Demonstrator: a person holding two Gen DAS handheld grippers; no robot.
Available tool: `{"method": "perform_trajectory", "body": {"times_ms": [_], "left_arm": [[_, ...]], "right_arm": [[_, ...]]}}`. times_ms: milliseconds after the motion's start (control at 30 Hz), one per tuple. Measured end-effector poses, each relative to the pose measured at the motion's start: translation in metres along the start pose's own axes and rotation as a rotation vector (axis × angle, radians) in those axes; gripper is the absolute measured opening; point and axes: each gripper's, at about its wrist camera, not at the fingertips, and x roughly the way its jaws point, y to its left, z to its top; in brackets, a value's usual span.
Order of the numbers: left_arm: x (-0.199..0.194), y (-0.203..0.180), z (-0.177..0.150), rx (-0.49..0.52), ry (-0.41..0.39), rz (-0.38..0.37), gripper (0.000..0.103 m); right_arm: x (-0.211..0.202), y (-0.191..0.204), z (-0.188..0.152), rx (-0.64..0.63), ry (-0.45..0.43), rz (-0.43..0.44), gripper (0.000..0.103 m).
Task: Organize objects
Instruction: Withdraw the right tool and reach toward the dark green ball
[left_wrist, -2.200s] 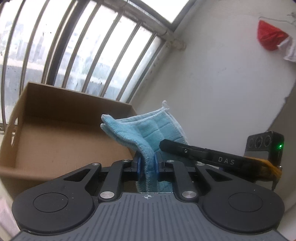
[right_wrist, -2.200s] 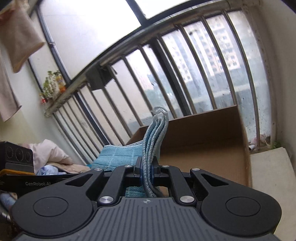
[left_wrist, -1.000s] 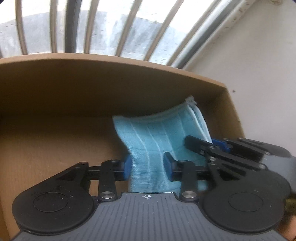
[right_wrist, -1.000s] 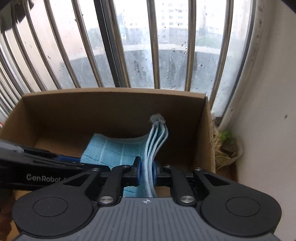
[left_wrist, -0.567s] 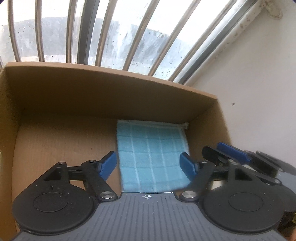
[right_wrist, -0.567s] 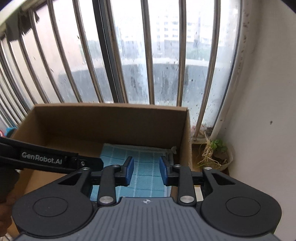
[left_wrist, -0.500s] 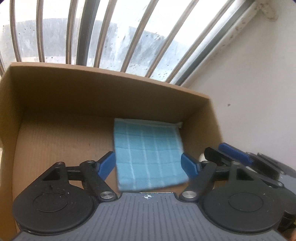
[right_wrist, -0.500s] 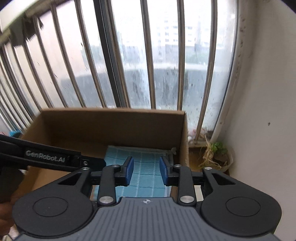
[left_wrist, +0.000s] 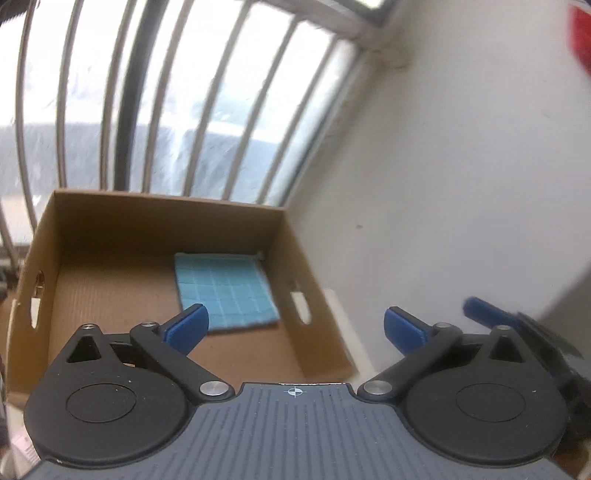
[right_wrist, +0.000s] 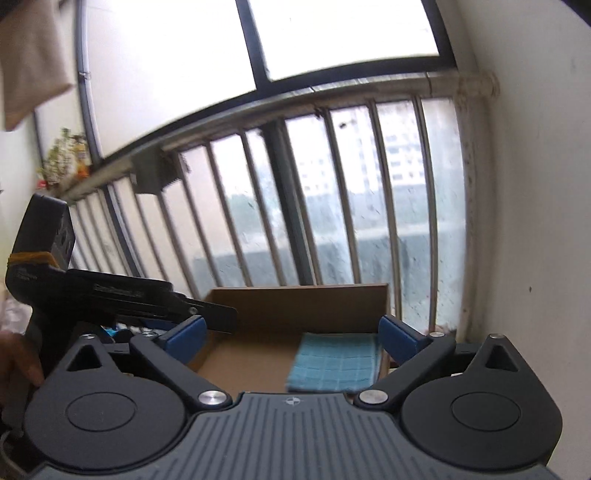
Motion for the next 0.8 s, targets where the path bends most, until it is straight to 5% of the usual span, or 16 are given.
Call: {"method": "perform_trajectory", "body": {"times_ms": [167, 333, 600, 800], "left_arm": [[-0.045, -0.003, -0.049, 0.06, -0.061, -0.041, 0.102], [-0.073, 0.015, -0.102, 0.08, -0.091, -0.008, 0.102], [-0.102, 0.055, -0.182, 0.089, -0.127, 0.079, 0.103], [-0.119, 0.082, -0.218, 0.057, -0.143, 0.153, 0.103]], "right_arm": [[-0.035, 0.016, -0.02, 0.0, -0.012, 0.04, 0.103], [-0.018, 0.03, -0.053, 0.024, 0.068, 0.06, 0.103], [0.029, 0.079, -0.114, -0.105, 0.227, -0.043, 0.103], [0.036, 0.121, -0.132, -0.242, 0.211, -0.11, 0.103]]}}
